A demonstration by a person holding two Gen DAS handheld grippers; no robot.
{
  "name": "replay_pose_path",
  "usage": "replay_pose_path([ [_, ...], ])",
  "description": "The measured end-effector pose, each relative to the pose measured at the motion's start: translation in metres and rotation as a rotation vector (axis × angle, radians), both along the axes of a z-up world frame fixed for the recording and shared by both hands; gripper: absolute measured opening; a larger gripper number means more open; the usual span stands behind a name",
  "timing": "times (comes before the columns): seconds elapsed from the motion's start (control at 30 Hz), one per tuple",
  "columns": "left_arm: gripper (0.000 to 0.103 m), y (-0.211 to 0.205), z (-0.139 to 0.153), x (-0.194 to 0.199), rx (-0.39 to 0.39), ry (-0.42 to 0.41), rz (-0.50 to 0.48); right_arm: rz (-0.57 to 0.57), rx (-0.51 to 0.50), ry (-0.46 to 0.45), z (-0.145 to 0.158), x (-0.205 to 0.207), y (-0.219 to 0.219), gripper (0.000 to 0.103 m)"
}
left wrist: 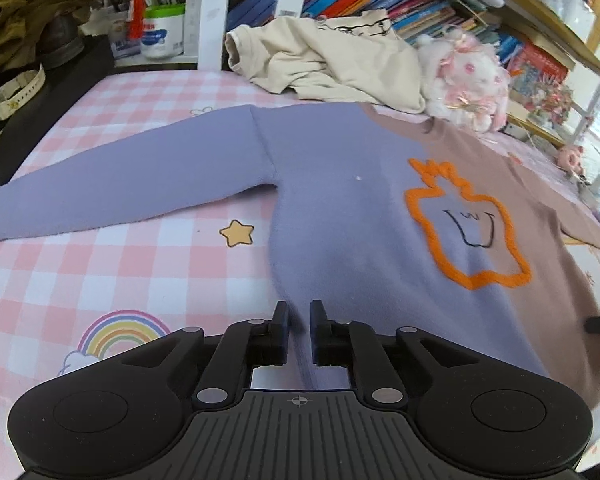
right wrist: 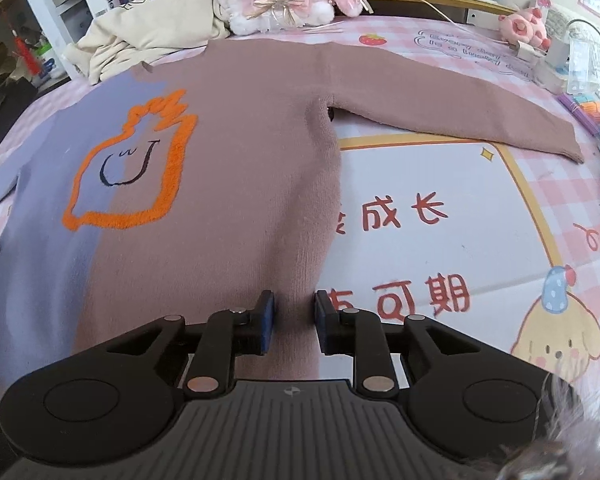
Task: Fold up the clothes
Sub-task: 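Pull the sweater hem with both grippers to straighten the body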
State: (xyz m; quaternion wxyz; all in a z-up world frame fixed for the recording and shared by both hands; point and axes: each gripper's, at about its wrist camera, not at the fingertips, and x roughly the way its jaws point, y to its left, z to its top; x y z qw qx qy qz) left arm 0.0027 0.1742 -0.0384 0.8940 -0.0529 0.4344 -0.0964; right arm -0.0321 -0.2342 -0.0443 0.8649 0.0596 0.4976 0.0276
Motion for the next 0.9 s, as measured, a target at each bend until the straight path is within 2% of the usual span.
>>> replay_pose_path([
  [0.33, 0.012, 0.002, -0.008, -0.017, -0.097, 0.059, 0.043, -0.014, 0.014, 0.005, -0.002, -0.014, -0.005, 0.023],
  [0.5, 0.013, -0.002, -0.01, -0.019, -0.097, 0.054, 0.046, -0.021, 0.019, -0.004, -0.004, -0.017, -0.005, 0.023],
  [0.57, 0.012, -0.001, -0.011, -0.018, -0.106, 0.054, 0.048, -0.007, 0.014, -0.011, -0.004, -0.018, -0.003, 0.014],
  [0.73, 0.009, -0.009, -0.012, -0.014, -0.098, 0.051, 0.014, -0.059, -0.06, -0.045, -0.004, -0.019, -0.002, 0.012],
  [0.9, 0.009, -0.015, -0.011, -0.016, -0.059, 0.035, 0.004, -0.039, -0.055, -0.033, -0.004, -0.022, 0.0, 0.012],
])
